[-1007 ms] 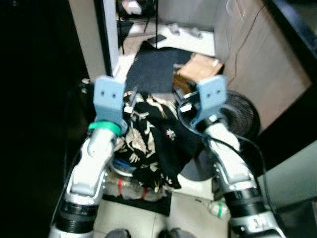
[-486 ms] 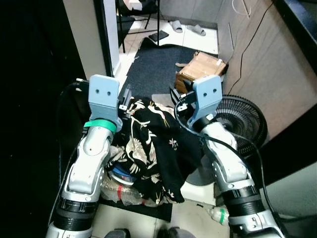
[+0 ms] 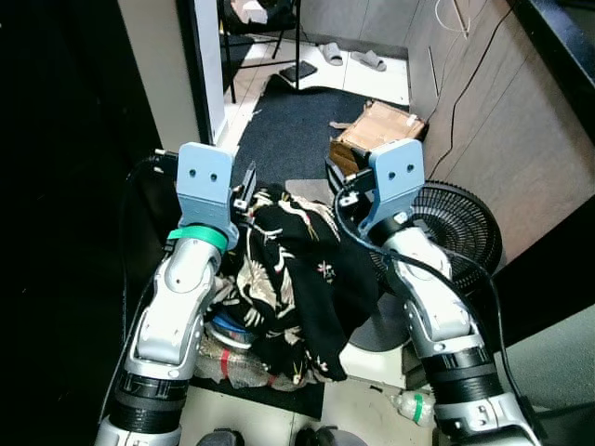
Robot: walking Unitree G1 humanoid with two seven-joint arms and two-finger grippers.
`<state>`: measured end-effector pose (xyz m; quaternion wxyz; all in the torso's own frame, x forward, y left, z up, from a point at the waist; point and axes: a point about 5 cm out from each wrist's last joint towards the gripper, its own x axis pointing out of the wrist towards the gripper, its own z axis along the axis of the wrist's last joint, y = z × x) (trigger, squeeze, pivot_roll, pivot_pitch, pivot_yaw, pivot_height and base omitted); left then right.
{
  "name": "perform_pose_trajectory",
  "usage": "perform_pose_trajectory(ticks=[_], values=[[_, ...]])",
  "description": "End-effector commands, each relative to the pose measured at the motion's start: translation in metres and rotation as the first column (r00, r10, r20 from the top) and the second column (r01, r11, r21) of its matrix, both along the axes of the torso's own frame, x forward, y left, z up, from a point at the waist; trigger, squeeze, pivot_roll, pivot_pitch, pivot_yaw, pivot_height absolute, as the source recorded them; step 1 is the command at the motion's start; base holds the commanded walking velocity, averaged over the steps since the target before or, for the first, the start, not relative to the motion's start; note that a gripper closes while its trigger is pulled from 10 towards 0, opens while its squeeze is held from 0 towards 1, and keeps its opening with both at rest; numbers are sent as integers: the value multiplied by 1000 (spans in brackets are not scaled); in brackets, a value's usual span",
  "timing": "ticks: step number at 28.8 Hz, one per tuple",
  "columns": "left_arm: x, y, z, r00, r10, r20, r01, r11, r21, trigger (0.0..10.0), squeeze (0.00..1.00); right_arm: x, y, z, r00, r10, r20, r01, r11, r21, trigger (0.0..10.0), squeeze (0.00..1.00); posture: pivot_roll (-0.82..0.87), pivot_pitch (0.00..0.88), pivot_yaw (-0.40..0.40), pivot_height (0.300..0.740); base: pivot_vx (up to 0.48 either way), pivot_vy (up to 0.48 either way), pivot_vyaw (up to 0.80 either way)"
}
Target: Clothes washing
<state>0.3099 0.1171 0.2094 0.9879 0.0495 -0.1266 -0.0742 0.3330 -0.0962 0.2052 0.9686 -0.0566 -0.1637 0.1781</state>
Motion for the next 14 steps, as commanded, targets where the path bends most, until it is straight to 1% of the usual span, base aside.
perform_pose_trajectory(ticks=[1,2,3,5,6,9,10,11,14], values=[[-1,0,-7,1000,-4,-31,5,1000,21,10000,0,0,-2,-5,1000,-3,-19,3,1000,0,10000,0,-12,31,-11,740,0,0,0],[-1,0,-7,1000,-4,-31,5,1000,21,10000,0,0,-2,-5,1000,-3,-19,3,1000,0,10000,0,-12,31,-11,740,0,0,0],[0,0,-10,999,-21,-46,24,998,58,10000,0,-1,-1,-7,1000,0,-23,0,1000,-5,10000,0,-11,37,-10,740,0,0,0],[4,8,-16,997,-14,-82,24,993,115,10000,0,-1,-3,-11,999,-2,-34,2,1000,-12,10000,0,-10,40,-10,740,0,0,0],[4,8,-16,997,-14,-82,24,993,115,10000,0,-1,-3,-11,999,-2,-34,2,1000,-12,10000,0,-10,40,-10,740,0,0,0],[11,30,-22,992,42,-123,-33,997,76,10000,0,1,-10,-15,998,-34,-54,33,999,-9,10000,0,-9,53,-7,740,0,0,0],[11,30,-22,992,42,-123,-33,997,76,10000,0,1,-10,-15,998,-34,-54,33,999,-9,10000,0,-9,53,-7,740,0,0,0],[12,36,-24,990,58,-132,-50,997,67,10000,0,2,-12,-17,997,-45,-61,44,999,-5,10000,0,-9,53,-7,740,0,0,0],[12,36,-24,990,58,-132,-50,997,67,10000,0,2,-12,-17,997,-45,-61,44,999,-5,10000,0,-9,53,-7,740,0,0,0]])
